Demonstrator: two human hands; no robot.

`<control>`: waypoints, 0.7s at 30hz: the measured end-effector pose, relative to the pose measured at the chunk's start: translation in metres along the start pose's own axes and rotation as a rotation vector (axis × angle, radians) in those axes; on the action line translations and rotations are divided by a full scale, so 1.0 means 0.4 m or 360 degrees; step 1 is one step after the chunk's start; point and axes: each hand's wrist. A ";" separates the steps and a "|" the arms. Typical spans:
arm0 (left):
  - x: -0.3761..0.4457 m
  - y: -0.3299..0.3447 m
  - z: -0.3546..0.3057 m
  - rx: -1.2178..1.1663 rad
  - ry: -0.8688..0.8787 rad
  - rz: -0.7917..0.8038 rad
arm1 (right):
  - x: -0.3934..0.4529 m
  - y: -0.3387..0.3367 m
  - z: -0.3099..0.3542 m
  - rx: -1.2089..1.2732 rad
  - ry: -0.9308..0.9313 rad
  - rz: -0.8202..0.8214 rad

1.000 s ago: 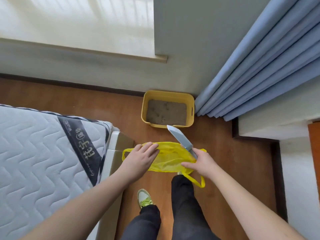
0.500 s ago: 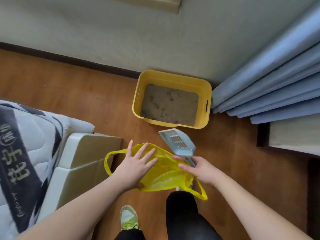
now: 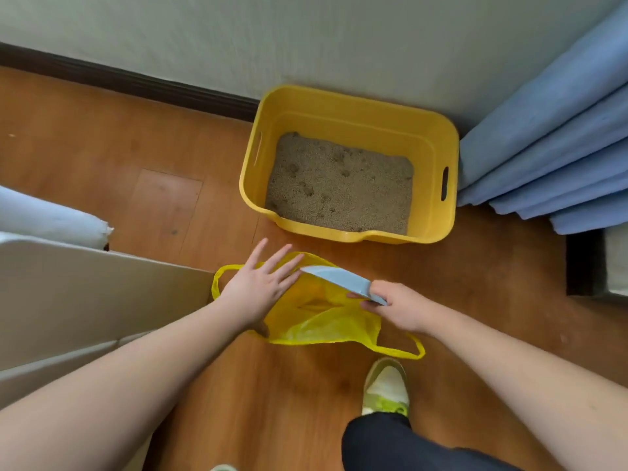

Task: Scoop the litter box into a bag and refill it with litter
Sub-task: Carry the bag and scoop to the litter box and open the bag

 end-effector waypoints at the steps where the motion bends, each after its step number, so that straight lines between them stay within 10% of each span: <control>1: 0.014 0.019 0.006 0.0035 0.0054 -0.0042 | 0.018 -0.009 -0.005 -0.0073 0.0006 -0.0074; 8: 0.114 0.104 0.014 0.0251 0.0602 -0.0624 | 0.103 -0.083 -0.050 -0.0722 -0.0020 -0.0596; 15: 0.184 0.161 0.030 0.0098 0.0532 -0.0397 | 0.133 0.021 -0.058 -0.1110 -0.0734 -0.1170; 21: 0.186 0.152 0.089 0.0213 0.0384 0.0053 | 0.164 0.118 -0.050 -0.1375 -0.1005 -0.0505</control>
Point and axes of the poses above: each hand's wrist, its own x-axis towards the middle knuckle, its own y-axis out of the palm, z = x × y, and after that the axes turned 1 degree about x, right-handed
